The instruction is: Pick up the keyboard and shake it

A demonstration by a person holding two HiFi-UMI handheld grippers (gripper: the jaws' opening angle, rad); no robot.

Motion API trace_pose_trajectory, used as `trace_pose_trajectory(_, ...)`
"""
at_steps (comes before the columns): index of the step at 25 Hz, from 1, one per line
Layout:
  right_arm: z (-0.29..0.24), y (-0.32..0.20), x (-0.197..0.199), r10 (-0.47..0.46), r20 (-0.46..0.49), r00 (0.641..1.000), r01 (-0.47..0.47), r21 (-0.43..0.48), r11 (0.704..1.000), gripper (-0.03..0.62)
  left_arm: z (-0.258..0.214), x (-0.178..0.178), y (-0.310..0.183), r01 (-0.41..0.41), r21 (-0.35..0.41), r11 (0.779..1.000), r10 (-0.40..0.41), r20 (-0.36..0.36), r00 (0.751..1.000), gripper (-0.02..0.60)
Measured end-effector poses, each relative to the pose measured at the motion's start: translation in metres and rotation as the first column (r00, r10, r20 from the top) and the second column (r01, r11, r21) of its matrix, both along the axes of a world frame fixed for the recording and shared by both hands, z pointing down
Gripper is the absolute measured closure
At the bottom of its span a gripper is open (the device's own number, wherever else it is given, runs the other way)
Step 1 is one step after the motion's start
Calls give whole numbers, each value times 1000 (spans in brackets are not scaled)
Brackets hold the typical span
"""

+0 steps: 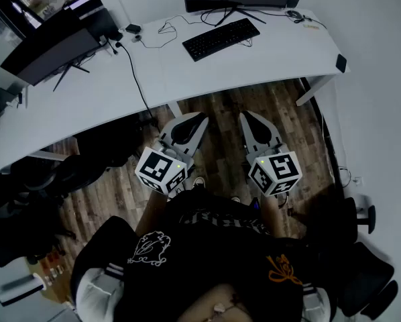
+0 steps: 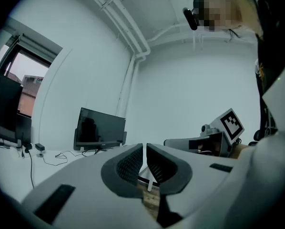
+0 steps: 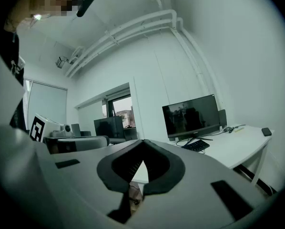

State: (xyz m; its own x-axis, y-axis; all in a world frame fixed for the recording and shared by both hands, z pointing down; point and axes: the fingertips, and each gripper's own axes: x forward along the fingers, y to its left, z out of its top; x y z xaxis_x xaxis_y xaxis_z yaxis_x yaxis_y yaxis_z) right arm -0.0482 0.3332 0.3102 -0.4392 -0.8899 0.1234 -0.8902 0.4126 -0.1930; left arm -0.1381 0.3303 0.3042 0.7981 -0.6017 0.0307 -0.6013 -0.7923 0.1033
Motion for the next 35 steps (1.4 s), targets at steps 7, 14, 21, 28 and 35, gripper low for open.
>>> trace_pose_trajectory(7, 3, -8, -7, 5, -7, 1000, -5, 7, 1000, 585, 2, -4, -7, -7, 7, 1000, 7, 4, 1000, 545)
trace_pose_trajectory(14, 8, -21, -29, 0, -81, 997, 1, 10, 1000, 585, 4, -19, -19, -16, 6, 1000, 16, 2, 1000, 545)
trace_pose_trajectory(21, 13, -33, -52, 20, -74, 997, -19, 9, 1000, 585, 10, -43, -31, -40, 1, 999, 40, 5, 999, 545)
trace_pose_trajectory(28, 25, -41, -64, 40, -81, 996, -42, -19, 999, 585, 21, -57, -43, -56, -31, 998, 56, -9, 998, 545)
trace_pose_trajectory(35, 33, -60, -40, 75, -67, 995, -78, -41, 996, 585, 29, -37, -61, -88, -45, 995, 88, 1, 996, 545)
